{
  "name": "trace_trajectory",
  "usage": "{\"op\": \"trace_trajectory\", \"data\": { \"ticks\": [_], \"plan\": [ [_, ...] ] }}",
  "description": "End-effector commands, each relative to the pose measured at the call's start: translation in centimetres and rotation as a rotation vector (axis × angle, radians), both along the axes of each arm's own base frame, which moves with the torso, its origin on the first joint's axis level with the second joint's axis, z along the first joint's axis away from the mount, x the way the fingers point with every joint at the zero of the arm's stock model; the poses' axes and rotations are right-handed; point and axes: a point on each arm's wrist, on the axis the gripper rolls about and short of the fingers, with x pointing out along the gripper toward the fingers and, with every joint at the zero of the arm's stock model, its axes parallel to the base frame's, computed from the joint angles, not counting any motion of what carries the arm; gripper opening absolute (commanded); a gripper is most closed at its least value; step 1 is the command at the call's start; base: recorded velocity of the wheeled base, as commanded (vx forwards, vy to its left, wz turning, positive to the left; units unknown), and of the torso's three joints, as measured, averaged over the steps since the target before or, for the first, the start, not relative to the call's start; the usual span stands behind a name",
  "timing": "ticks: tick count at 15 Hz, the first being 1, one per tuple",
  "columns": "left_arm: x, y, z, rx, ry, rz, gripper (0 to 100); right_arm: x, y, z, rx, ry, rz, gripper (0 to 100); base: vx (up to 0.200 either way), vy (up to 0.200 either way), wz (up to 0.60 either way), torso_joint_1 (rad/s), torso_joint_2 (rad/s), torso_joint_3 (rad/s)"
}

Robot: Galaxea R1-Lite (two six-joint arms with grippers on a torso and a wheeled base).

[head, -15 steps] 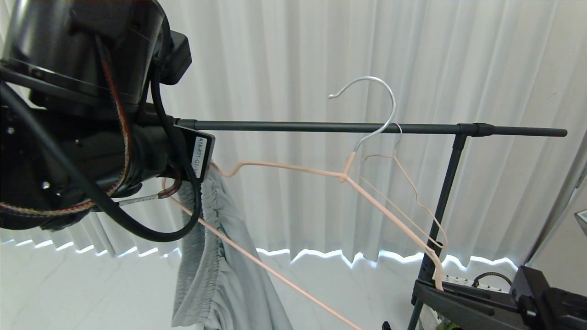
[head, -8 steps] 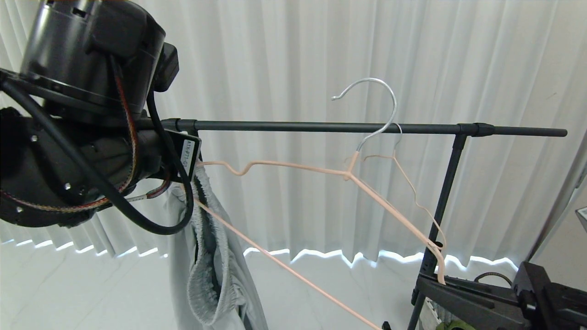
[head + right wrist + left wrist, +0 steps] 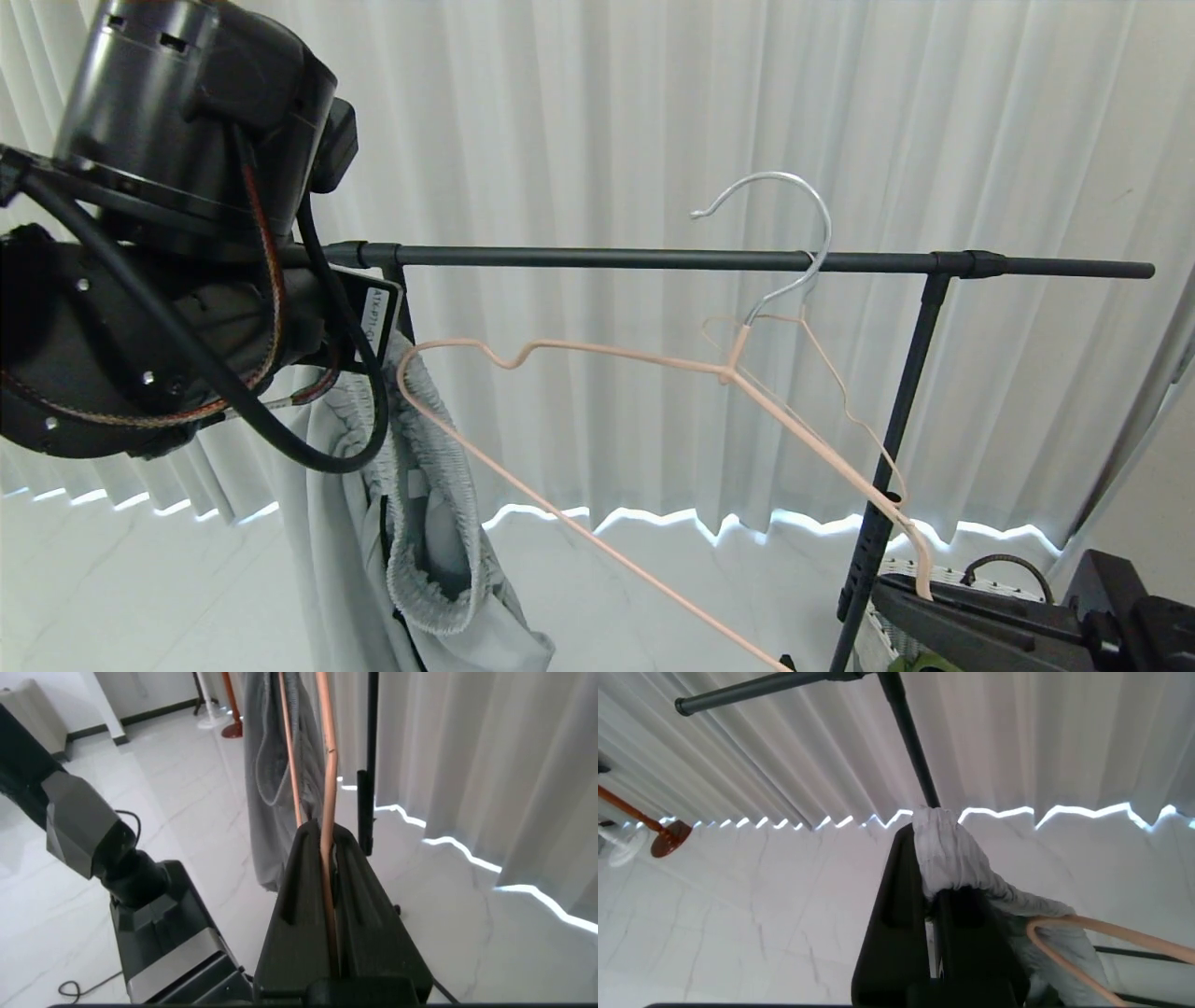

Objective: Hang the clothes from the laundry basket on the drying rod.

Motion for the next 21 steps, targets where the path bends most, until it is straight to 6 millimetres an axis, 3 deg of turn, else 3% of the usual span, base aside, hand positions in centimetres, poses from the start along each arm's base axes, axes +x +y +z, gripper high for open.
{"op": "trace_trajectory", "data": {
  "ticks": [1,10,21],
  "plan": [
    [-0.2,-0.4,0.1,-0.002,-0.003,-0.019,0,0.1,0.2,0.0,-0.005,0.002,0.001,0,0.0,0.0,0.0,0.0,0.0,0.0],
    [-1.6,-1.9,0.6,-0.023,-0.021,-0.101,0,2.6,4.5,-0.3,-0.017,0.013,-0.025,0,0.0,0.0,0.0,0.0,0.0,0.0],
    [-3.4,-3.4,1.9,-0.062,-0.055,-0.201,0,2.8,6.9,-1.9,-0.075,0.044,0.033,0,0.0,0.0,0.0,0.0,0.0,0.0]
  ]
}}
